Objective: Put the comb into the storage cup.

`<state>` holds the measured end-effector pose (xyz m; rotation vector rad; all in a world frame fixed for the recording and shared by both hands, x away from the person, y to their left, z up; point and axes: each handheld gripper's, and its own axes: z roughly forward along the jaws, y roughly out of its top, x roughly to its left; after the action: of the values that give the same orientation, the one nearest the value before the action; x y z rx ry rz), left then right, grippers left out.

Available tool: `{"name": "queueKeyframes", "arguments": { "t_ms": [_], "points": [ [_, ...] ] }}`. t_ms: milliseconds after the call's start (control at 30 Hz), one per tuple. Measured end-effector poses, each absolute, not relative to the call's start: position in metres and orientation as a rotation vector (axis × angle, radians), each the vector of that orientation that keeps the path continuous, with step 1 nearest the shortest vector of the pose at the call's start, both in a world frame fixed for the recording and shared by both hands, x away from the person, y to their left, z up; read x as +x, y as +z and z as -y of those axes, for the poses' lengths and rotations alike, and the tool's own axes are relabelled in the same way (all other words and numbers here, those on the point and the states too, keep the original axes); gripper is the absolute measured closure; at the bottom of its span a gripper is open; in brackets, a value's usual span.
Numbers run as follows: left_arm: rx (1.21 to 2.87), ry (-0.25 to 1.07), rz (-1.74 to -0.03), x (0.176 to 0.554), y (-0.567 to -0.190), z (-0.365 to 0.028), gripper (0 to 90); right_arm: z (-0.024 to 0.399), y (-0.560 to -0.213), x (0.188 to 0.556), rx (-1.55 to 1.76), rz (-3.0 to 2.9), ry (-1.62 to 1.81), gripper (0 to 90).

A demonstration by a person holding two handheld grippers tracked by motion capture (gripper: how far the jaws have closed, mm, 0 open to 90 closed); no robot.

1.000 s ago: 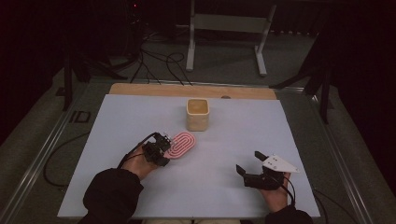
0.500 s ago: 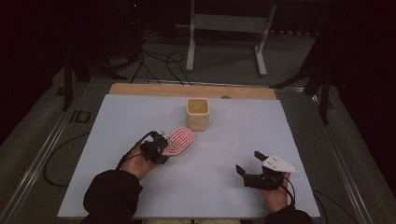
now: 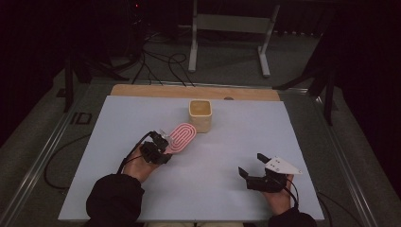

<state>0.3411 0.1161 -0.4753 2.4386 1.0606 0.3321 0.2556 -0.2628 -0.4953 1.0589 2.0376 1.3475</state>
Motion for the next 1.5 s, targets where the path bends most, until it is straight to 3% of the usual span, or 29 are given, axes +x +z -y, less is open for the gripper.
{"name": "queueKeyframes", "arguments": {
  "t_ms": [833,1500],
  "points": [
    [2.234,0.461,-1.068,0.330,-0.474,-0.137,70.3,0.261,-0.498,0.257,1.053,-2.056,1.339,9.0],
    [2.089,0.602,-0.942,0.317,-0.459,-0.146,70.3,0.262,-0.498,0.260,1.051,-2.059,1.347,9.0]
  ]
}}
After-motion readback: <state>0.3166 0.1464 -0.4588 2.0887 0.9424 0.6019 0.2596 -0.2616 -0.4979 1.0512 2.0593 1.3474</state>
